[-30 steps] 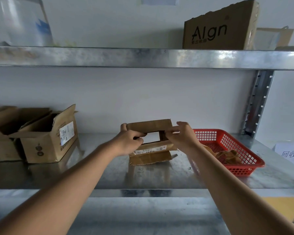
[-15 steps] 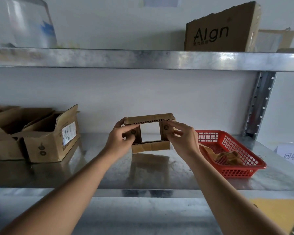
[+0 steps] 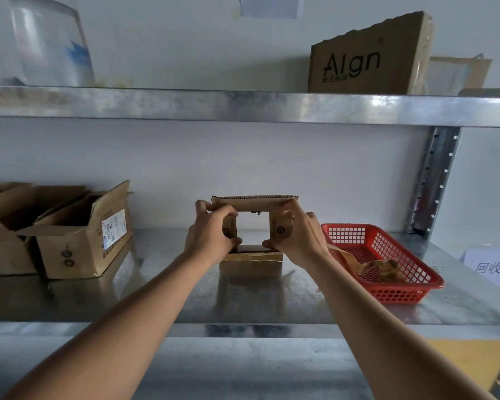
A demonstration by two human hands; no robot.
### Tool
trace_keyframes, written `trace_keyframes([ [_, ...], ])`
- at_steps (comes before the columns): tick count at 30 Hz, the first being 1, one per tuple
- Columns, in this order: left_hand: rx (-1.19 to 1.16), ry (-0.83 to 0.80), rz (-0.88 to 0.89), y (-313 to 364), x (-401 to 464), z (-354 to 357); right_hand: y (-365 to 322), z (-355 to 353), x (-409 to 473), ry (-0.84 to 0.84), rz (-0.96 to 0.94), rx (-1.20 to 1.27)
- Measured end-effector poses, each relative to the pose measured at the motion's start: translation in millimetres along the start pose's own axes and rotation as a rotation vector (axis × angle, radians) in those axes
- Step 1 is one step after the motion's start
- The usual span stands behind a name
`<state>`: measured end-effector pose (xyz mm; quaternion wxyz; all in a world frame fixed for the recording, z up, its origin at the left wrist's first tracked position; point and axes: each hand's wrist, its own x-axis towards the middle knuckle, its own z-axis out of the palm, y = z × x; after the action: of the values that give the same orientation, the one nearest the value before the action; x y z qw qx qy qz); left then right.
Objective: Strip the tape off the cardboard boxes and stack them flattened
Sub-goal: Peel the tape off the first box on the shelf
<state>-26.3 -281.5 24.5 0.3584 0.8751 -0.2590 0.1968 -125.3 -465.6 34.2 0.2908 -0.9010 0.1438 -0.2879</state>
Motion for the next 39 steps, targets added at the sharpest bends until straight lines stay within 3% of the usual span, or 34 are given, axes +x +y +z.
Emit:
trace_keyframes([
  [4,0.022,-0.010,0.007,14.5,-0.1,4.0,-7.7,3.1,0.1,0.112,0.091,-0.088],
  [8,-0.106,-0.021,0.070,16.8,-2.0,-3.6,-7.1,-3.9,-0.1,0.125,0.059,-0.166],
  [13,-0.265,-0.003,0.134,15.9,-5.4,-10.2,4.6,-17.0,1.8,0.163,0.006,-0.024],
  [18,-0.348,0.037,0.086,13.0,-1.8,-15.5,23.0,-20.3,8.5,0.084,-0.123,0.099],
  [22,-0.658,0.031,-0.090,9.9,-2.7,-22.2,34.1,-25.9,12.1,0.148,-0.117,0.129],
  [25,-0.983,-0.184,-0.211,2.8,-5.5,-22.8,39.7,-34.5,11.2,0.233,-0.089,0.138],
  [26,-0.964,-0.240,-0.201,-1.0,-7.0,-21.0,41.6,-37.3,11.1,0.245,-0.082,0.137],
  [28,-0.679,-0.301,-0.096,-7.7,-11.2,-15.2,45.1,-41.2,11.3,0.257,-0.079,0.112],
  [30,-0.506,-0.263,-0.055,-9.6,-14.4,-8.5,46.8,-44.8,11.0,0.253,-0.069,0.109],
  [35,-0.515,-0.093,-0.061,-5.5,-19.4,-1.0,44.3,-57.5,5.4,0.294,-0.092,0.298],
  [39,-0.616,0.026,-0.137,7.9,-26.7,-3.4,39.7,-61.7,-3.0,0.228,-0.061,0.748],
])
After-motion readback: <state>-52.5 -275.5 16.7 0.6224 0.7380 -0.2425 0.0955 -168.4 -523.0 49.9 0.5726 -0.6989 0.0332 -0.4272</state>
